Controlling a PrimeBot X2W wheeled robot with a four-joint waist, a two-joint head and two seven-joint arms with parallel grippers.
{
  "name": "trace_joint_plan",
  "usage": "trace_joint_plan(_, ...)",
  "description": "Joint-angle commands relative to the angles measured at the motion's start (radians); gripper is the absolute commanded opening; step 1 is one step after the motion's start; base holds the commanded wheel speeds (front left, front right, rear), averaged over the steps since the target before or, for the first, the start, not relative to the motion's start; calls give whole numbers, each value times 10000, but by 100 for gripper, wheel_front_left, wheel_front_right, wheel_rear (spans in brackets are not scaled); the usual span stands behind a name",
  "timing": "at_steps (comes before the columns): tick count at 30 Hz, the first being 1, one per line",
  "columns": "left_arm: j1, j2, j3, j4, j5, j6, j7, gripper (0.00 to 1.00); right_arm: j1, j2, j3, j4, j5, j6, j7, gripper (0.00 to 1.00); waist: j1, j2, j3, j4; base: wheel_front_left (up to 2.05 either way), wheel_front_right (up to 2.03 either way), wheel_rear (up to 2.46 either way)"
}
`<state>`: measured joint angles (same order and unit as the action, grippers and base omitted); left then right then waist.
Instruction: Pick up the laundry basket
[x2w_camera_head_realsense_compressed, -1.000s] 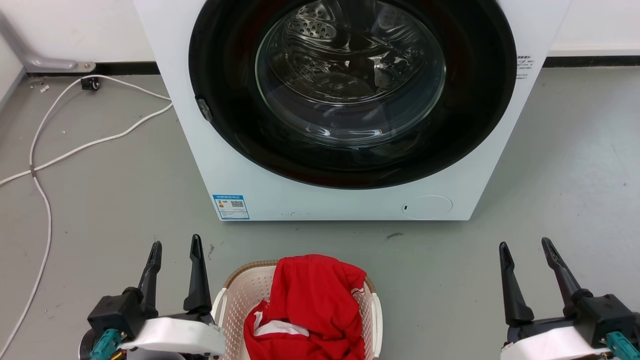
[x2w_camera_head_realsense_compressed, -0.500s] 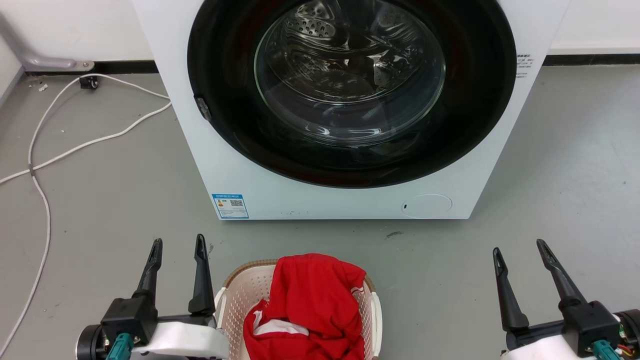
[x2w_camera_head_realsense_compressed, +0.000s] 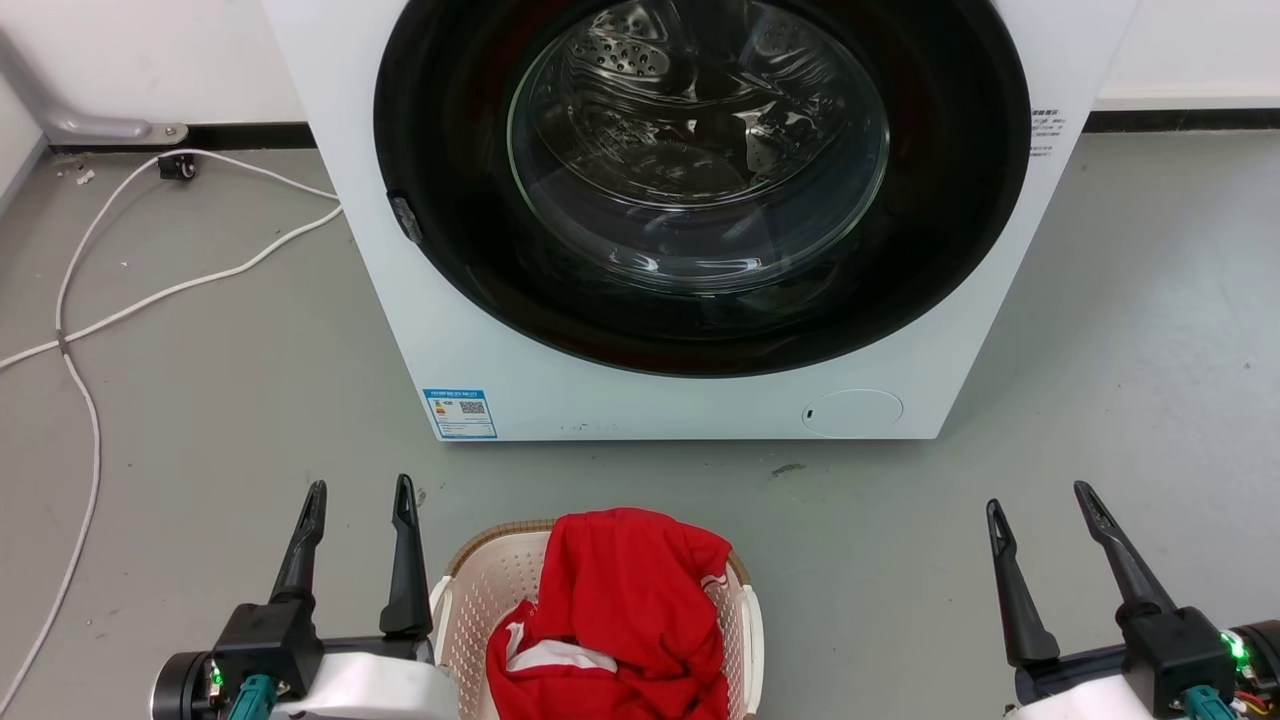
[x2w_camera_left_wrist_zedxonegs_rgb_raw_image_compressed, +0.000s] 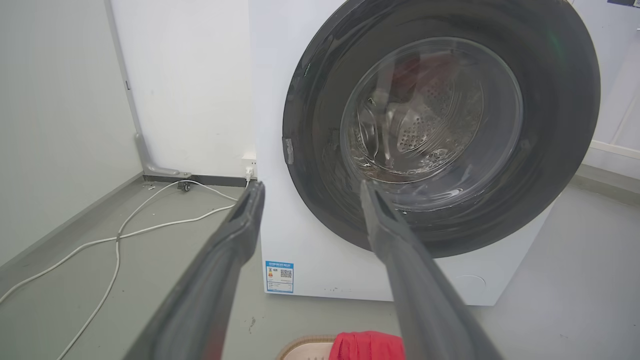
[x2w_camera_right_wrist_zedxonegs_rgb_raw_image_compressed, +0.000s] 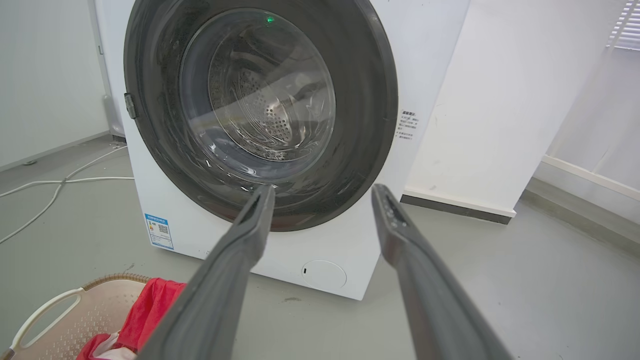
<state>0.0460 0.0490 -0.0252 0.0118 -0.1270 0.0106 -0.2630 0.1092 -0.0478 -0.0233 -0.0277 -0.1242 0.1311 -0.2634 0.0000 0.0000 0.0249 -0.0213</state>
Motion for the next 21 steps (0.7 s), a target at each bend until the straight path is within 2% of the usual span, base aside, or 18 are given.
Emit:
trace_joint_plan(1,98,23,-7,14,10,45,-28,100,164,-44,-25,34,37,-7,-21,100,0,0,2,3,0,0,0)
trace_joint_plan(21,0,21,178,112,-42,49,-26,100,17,-43,40,141,244,-5,-21,100,0,0,106,0,0,0,0)
